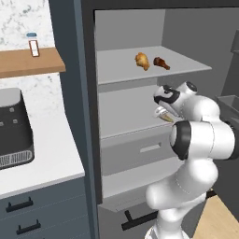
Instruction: Place one sweet potato and one chicken drumstick in each tupperware on the nearby counter, to pack two identical lunches.
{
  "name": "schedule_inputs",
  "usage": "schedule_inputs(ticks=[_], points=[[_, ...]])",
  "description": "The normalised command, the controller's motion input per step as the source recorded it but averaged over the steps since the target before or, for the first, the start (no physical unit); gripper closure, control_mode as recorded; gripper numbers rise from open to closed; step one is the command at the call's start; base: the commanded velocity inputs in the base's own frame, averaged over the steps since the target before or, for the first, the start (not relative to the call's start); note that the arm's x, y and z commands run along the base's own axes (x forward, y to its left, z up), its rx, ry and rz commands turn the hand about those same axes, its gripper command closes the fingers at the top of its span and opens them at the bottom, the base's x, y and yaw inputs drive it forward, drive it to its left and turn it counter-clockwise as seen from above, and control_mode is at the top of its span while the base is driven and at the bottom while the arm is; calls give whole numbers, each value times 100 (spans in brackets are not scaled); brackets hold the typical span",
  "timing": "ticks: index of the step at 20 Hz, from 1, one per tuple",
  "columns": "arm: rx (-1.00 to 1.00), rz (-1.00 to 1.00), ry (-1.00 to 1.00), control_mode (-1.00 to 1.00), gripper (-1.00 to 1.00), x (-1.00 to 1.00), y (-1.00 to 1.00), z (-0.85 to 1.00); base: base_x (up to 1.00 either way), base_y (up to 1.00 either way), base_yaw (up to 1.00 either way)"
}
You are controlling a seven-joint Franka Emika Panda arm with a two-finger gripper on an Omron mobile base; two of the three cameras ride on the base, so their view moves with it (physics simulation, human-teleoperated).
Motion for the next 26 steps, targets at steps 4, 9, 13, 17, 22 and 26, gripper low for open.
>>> schedule_inputs(ticks=[4, 9, 13, 17, 22, 26], points=[[1, -1, -2, -100, 100, -72, -19, 64, 0, 0, 0], [-7, -1, 8, -100, 100, -68, -1, 100, 0, 0, 0], [-24, -6, 31, -100, 100, -69, 19, 90, 0, 0, 0], [-18, -6, 32, -100, 100, -74, 10, 29, 0, 0, 0], [0, -5, 2, -100, 100, -100, 0, -1, 0, 0, 0], [1, -4, -4, -100, 100, -98, 0, -5, 0, 0, 0]])
